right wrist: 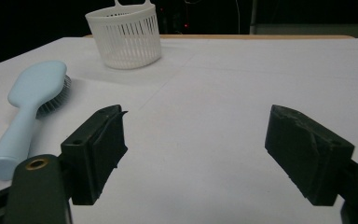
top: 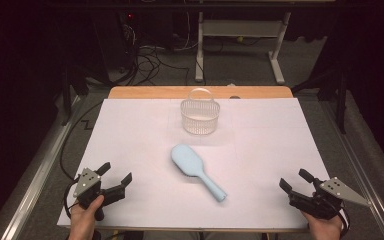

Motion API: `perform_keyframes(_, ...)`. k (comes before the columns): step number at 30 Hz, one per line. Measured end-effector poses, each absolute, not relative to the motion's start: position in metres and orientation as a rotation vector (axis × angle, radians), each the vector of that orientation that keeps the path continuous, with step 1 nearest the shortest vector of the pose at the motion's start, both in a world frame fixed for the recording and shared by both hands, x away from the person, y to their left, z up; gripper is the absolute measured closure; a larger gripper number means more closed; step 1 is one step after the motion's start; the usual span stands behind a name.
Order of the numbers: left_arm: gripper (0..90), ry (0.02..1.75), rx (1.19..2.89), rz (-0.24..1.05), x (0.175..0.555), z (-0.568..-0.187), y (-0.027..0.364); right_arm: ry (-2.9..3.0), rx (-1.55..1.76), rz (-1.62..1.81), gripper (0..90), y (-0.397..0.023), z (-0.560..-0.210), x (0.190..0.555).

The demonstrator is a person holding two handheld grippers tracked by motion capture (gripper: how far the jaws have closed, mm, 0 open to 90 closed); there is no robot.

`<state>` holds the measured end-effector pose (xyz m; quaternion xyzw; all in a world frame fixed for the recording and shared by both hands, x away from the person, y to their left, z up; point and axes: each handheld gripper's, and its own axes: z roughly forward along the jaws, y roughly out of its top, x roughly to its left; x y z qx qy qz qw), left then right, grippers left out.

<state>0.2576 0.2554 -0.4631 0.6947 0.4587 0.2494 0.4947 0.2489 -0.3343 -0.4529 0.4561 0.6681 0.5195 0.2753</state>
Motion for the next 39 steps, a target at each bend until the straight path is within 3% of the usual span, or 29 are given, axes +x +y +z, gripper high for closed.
perform_keyframes(39,14.8,1.11,1.691,0.602,0.2585,-0.4635,0.2542,1.771,1.224,1.417,20.7,-0.3355,-0.4511,0.2482)
